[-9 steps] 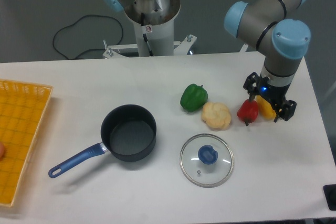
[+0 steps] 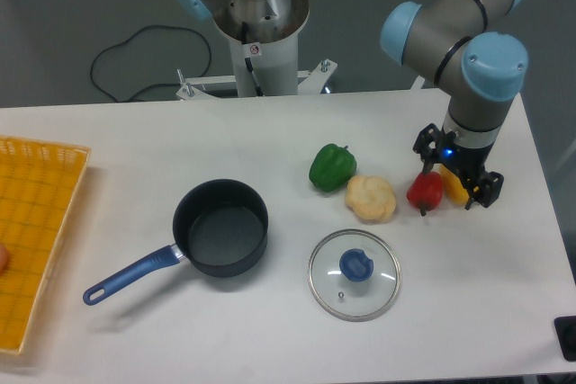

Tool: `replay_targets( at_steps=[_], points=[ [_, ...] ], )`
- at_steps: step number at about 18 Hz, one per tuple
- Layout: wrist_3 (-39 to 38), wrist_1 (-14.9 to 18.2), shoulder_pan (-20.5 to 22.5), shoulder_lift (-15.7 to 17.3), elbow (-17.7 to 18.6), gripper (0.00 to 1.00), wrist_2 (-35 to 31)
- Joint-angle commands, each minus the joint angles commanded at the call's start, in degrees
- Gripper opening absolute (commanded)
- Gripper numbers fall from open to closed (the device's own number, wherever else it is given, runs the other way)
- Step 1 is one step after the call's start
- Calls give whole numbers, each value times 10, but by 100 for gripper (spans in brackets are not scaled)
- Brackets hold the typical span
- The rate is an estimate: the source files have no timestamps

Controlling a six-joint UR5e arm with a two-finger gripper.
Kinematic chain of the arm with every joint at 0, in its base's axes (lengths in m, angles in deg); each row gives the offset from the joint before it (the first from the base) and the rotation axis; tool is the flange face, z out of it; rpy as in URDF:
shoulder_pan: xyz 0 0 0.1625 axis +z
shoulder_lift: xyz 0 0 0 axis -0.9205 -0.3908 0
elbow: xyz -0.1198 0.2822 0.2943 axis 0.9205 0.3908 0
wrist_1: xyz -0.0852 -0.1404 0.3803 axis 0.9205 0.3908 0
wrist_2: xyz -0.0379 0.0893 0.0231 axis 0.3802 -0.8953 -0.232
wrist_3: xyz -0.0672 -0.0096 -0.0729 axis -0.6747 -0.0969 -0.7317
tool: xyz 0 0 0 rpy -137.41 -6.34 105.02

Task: Pick up the bread
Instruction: 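Move the gripper from the peppers toward the round bread roll, then lower the open gripper over the bread roll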

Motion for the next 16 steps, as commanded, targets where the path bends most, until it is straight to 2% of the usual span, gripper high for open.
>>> replay_targets(
  at_steps=[3,10,14,16],
  points=[
    [-1,-18,4,0,23,100,2],
    [-65,-14,-1,-7,61,100,1],
    [-154,-16,-9,-39,51,100,26],
    [-176,-17,-14,-44,42,100,32]
  ],
)
